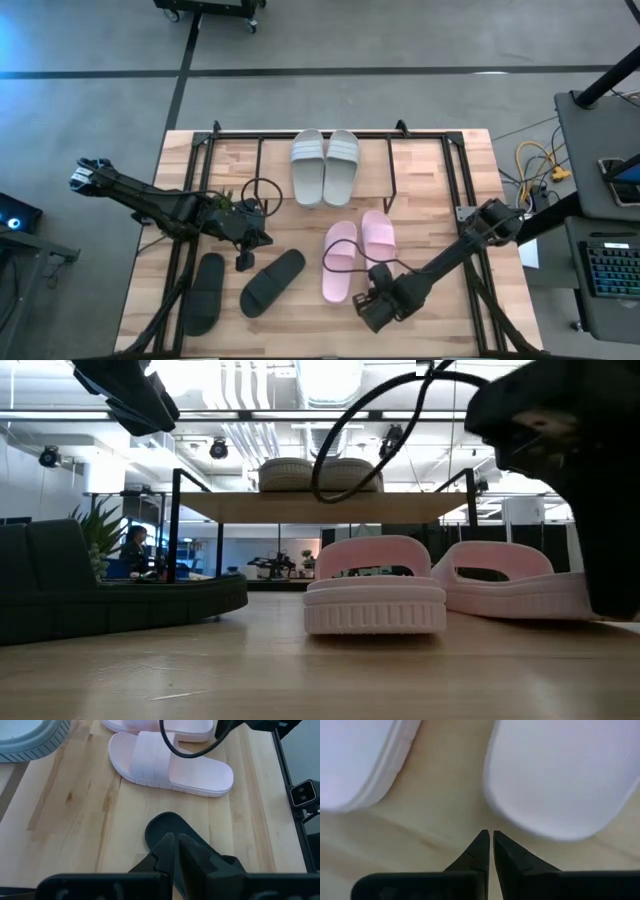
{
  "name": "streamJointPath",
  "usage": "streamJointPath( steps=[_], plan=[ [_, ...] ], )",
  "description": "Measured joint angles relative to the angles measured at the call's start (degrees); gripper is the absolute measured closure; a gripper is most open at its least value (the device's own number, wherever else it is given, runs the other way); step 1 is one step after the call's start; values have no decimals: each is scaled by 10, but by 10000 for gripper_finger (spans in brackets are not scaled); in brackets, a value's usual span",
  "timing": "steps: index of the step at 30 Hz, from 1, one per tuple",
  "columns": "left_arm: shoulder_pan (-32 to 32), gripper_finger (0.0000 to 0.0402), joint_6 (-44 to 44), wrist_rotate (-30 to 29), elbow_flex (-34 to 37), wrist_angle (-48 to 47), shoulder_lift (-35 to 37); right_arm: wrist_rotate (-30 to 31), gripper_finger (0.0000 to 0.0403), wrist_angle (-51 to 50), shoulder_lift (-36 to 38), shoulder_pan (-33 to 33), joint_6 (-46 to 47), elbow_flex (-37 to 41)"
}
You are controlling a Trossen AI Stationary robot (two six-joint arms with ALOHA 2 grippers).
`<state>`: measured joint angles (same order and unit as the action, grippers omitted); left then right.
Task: Pick and place slides into the shelf
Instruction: Adjust the right pink slide
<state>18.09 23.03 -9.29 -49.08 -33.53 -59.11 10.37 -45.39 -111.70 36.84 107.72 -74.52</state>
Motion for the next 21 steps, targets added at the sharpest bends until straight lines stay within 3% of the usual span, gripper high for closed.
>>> streamJointPath(
  steps=[9, 21],
  plan=[
    [0, 394, 0, 0, 2, 0, 0, -41, 385, -121, 0, -13, -6, 2],
    [0, 394, 0, 0, 9, 0, 0, -14, 385, -142, 2, -28, -25, 2]
  ],
)
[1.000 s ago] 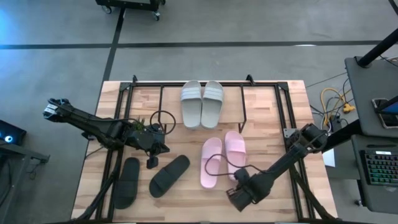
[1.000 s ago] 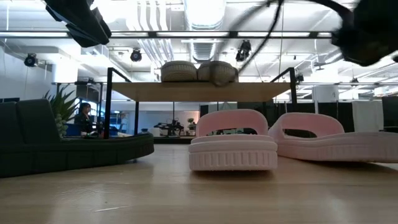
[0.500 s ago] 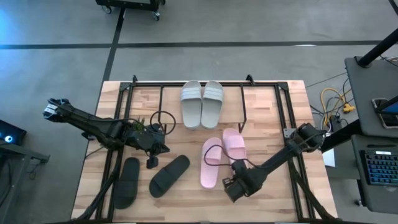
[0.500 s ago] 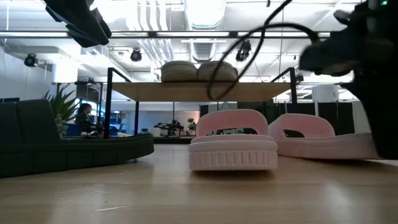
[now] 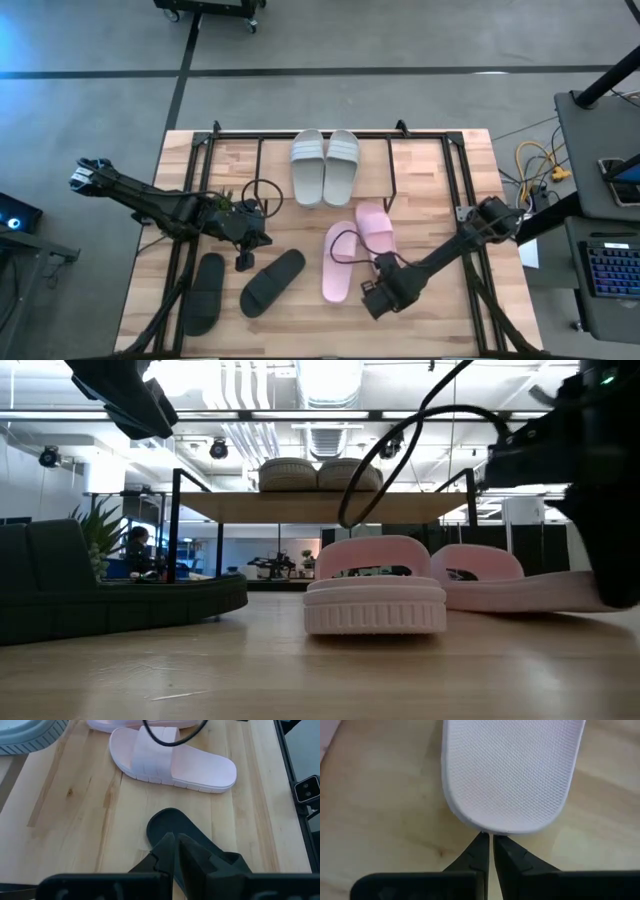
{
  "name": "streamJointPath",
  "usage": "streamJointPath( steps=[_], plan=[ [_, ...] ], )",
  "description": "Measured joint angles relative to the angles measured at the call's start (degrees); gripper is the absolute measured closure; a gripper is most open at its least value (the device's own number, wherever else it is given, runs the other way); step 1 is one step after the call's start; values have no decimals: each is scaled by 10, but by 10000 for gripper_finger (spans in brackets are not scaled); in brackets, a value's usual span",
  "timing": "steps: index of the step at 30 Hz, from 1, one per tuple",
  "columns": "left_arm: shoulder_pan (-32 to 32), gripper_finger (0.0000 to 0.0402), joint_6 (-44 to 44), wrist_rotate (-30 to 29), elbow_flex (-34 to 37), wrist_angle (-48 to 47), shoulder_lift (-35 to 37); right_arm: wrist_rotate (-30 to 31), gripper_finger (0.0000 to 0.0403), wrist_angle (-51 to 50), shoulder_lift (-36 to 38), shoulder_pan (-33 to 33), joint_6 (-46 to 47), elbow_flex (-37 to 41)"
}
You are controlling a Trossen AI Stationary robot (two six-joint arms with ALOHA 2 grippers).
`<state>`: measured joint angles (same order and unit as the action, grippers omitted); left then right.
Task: Pick and place slides into the shelf
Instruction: Adjust the right pink slide, then adjust the left pink slide
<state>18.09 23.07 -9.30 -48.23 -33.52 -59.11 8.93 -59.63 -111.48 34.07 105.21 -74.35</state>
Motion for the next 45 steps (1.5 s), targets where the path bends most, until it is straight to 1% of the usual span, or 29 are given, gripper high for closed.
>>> streamJointPath(
  steps=[4, 8, 10, 14, 16, 20, 23, 25, 27, 29, 31, 33, 36, 39, 45],
  plan=[
    [0, 394, 0, 0, 0, 0, 0, 5, 385, -33, 0, -15, -8, 0],
    [0, 394, 0, 0, 1, 0, 0, 19, 385, -35, 0, -30, -24, 0],
    [0, 394, 1, 0, 2, 0, 0, 21, 385, -22, 0, -37, -37, 0],
    [0, 394, 3, 0, 6, 0, 0, 22, 385, 52, 0, -44, -102, 0],
    [0, 394, 6, 0, 9, 0, 0, 21, 385, 63, 0, -45, -105, 0],
    [0, 394, 6, 0, 9, 1, 0, 15, 385, 60, 3, -40, -79, -2],
    [0, 394, 10, 0, 10, 0, 0, -5, 385, 65, 9, -23, -92, -24],
    [0, 394, 18, 0, 10, 1, 0, -24, 385, 93, 14, -10, -118, -37],
    [0, 394, 20, 0, 10, 1, 0, -41, 385, 164, 19, -2, -146, -42],
    [0, 394, 18, 0, 10, 1, 0, -43, 385, 236, 21, 0, -157, -42],
    [0, 394, 16, 0, 10, 1, 0, -28, 385, 279, 15, -5, -156, -42],
    [0, 394, 12, 0, 10, 1, 0, -18, 385, 295, -1, -14, -152, -41],
    [0, 394, 6, 0, 10, 1, 0, -25, 385, 337, -28, -29, -156, -41],
    [0, 394, 6, 0, 10, 1, 0, -31, 385, 382, -51, -36, -178, -59],
    [0, 394, 6, 0, 10, 0, 0, -32, 385, 372, -100, -37, -196, -102]
  ],
)
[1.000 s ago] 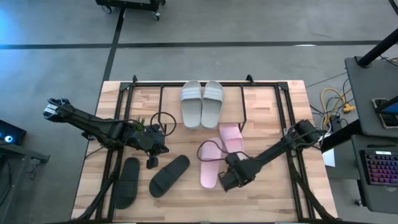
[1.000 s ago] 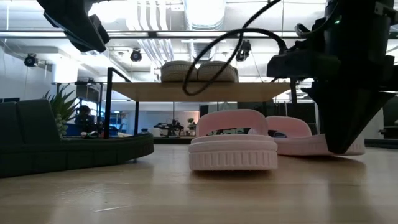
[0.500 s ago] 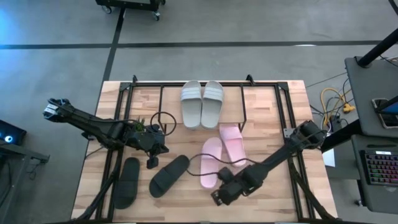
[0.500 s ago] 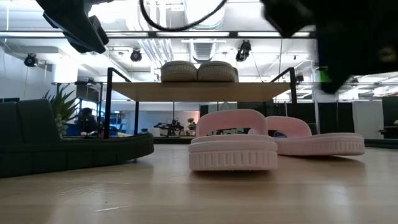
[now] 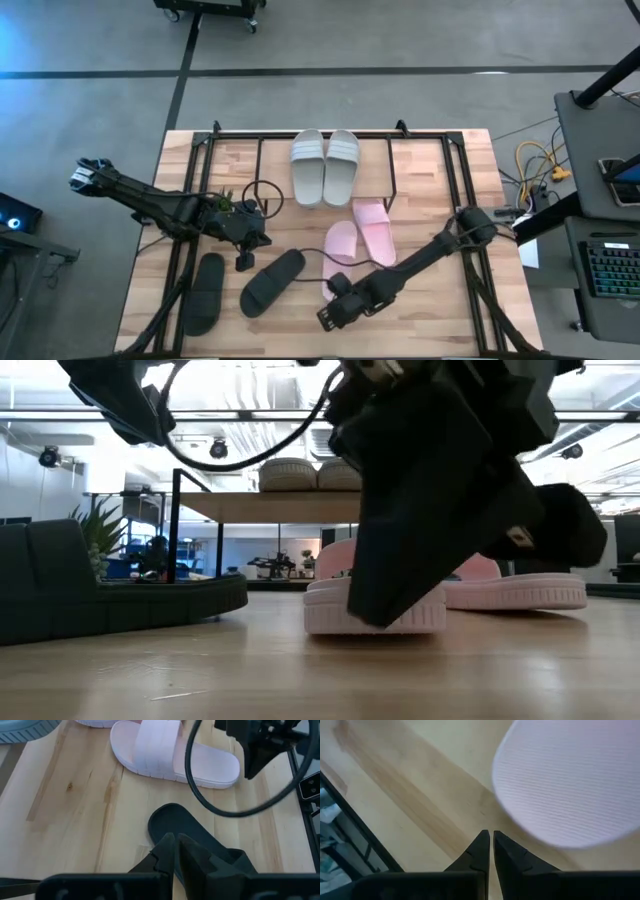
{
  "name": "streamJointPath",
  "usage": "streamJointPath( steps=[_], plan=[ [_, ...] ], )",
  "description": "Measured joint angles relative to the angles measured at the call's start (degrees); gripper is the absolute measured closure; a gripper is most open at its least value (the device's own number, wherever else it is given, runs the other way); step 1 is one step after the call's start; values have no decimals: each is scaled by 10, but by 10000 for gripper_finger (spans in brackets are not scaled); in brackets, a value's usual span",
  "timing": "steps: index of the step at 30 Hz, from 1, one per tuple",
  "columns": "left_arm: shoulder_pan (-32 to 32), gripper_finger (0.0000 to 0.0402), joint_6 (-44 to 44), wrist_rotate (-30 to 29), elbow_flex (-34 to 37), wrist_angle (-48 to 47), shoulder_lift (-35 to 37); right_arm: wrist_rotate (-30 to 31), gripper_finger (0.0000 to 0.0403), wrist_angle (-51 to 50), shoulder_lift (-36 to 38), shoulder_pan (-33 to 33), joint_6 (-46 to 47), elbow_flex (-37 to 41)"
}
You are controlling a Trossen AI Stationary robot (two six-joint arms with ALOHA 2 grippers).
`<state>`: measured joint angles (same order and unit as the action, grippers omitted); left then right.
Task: Pick and place slides into the shelf
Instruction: Adjust the left pink slide
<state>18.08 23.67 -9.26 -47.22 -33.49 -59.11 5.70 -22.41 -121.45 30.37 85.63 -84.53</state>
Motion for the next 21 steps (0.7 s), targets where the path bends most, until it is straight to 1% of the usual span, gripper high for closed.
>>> streamJointPath(
  steps=[4, 8, 14, 16, 21],
  plan=[
    [0, 394, 0, 1, 0, 0, 0, 3, 385, -1, -21, 0, -1, -18],
    [0, 394, -1, 1, 0, -1, 0, 46, 385, -38, -24, 0, 3, -24],
    [0, 394, -1, 1, 4, -1, 0, 92, 385, -192, -15, -7, 88, -25],
    [0, 394, -1, 1, 7, 0, 0, 101, 385, -203, -15, -9, 89, -25],
    [0, 394, -1, 3, 9, -1, 0, 102, 385, -180, -11, -24, 35, -25]
  ],
)
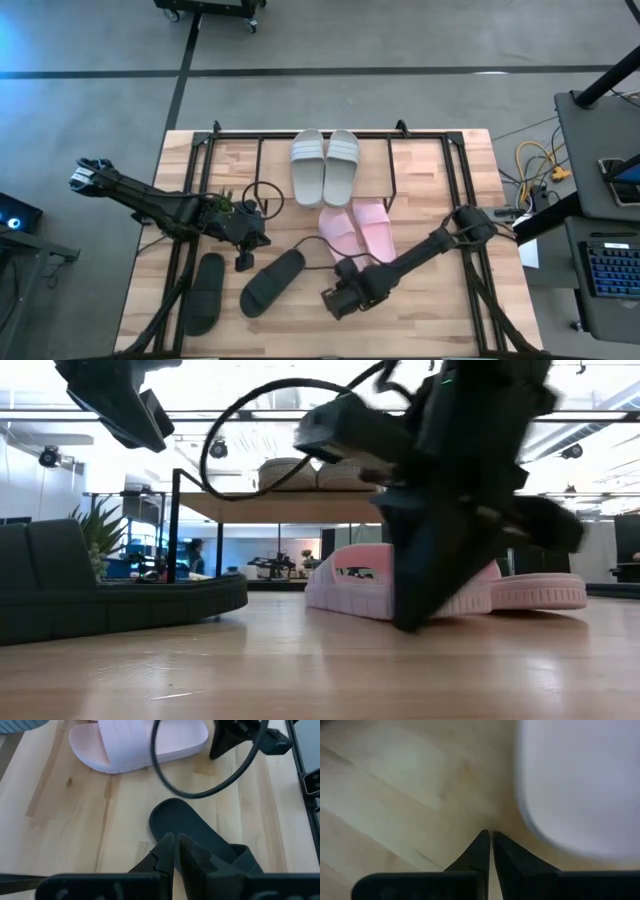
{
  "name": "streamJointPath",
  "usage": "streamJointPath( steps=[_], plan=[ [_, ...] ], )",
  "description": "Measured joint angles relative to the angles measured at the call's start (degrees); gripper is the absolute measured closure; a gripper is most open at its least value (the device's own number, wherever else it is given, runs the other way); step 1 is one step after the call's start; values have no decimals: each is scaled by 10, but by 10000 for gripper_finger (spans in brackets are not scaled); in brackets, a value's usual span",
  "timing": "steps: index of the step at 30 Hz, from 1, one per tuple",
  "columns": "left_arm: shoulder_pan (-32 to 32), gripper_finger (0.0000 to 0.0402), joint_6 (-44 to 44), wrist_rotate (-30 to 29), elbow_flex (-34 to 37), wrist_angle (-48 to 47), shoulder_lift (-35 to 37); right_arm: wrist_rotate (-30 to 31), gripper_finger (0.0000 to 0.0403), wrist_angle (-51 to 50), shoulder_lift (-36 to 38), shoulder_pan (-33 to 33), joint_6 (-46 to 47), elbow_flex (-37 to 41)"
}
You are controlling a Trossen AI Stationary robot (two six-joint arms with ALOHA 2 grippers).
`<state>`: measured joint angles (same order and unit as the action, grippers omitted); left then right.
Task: Pick and place slides into the shelf
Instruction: Adjust the left pink slide
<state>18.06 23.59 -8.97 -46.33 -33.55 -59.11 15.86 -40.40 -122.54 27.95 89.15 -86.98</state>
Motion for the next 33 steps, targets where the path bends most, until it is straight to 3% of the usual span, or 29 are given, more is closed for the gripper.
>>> streamJointPath(
  steps=[8, 13, 16, 19, 26, 33],
  plan=[
    [0, 394, 15, 29, 0, 1, 0, -4, 385, -20, 49, 11, -20, 1],
    [-1, 394, 15, 24, 11, 20, -1, 74, 385, -103, 99, 33, 58, 1],
    [-1, 394, 15, 19, 31, 94, -5, 124, 385, -173, 133, 41, 141, 1],
    [-3, 394, 15, 20, 53, 198, -24, 160, 385, -209, 161, 47, 161, 1],
    [-13, 394, -7, 9, 42, 339, -160, 236, 385, -269, 220, 51, 140, 1],
    [-23, 394, -14, -65, -7, 360, -309, 269, 385, -322, 262, 57, 112, 1]
  ],
)
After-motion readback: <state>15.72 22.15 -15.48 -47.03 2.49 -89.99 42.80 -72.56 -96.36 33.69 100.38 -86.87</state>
